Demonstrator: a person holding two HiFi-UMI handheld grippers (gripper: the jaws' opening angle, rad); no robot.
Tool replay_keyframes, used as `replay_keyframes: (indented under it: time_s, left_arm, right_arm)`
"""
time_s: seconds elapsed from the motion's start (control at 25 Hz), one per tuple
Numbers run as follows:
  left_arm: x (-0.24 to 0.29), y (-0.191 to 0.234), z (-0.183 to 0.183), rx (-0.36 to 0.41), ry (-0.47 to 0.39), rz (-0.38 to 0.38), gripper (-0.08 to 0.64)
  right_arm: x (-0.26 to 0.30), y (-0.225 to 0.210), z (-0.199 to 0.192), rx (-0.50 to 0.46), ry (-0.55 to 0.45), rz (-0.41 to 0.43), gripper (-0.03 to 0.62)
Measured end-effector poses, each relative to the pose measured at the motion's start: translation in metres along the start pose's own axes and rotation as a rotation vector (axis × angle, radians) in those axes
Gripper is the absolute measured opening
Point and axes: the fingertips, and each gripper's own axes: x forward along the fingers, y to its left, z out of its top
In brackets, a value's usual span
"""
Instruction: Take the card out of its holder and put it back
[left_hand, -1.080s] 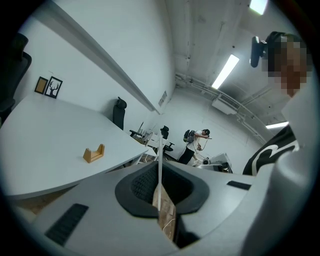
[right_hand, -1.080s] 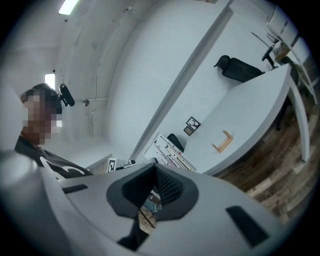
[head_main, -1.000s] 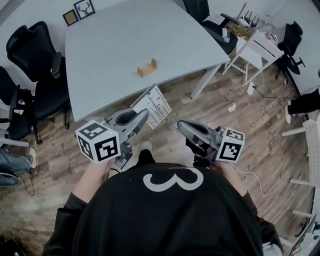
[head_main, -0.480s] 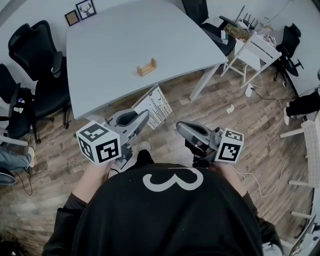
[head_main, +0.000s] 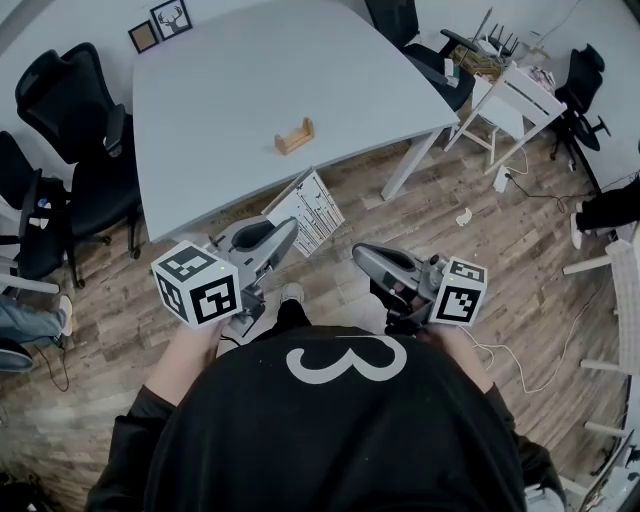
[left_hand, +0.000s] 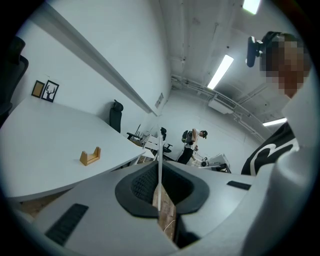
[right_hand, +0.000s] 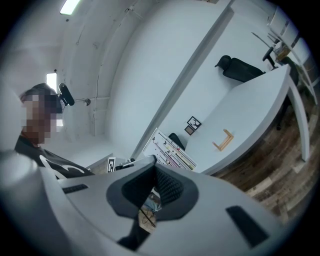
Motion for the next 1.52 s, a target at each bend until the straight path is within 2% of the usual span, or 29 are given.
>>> replay_keyframes:
  time_s: [0.16, 0.4, 0.72, 0.88, 1.12, 1.52]
  left_arm:
    - [0.006, 0.006, 0.001, 0.002, 0.006, -0.015, 0.025]
    - [0.027, 0.048, 0.032, -0.002, 0.021, -0.028, 0.025]
    - [0.034, 0.061, 0.044, 0.099, 0.021, -0.015, 0.025]
    - [0.050, 0.086, 0.064, 0.138, 0.035, -0.011, 0.025]
    - [0.063, 0.125, 0.077, 0.173, 0.038, -0.012, 0.025]
    - [0.091, 0.194, 0.093, 0.223, 0.055, 0.052, 0.025]
  right_arm:
    - [0.003, -0.008, 0.002, 0.006, -0.011, -0.006, 0.009]
    - [0.032, -0.037, 0.034, 0.025, -0.026, -0.037, 0.009]
    - [0.033, -0.049, 0.034, 0.017, -0.065, -0.059, 0.011]
    - [0.047, -0.069, 0.049, 0.038, -0.084, -0.085, 0.009]
    - [0.065, -0.091, 0.051, 0.066, -0.099, -0.119, 0.009]
    - [0.084, -0.118, 0.071, 0.076, -0.136, -0.176, 0.009]
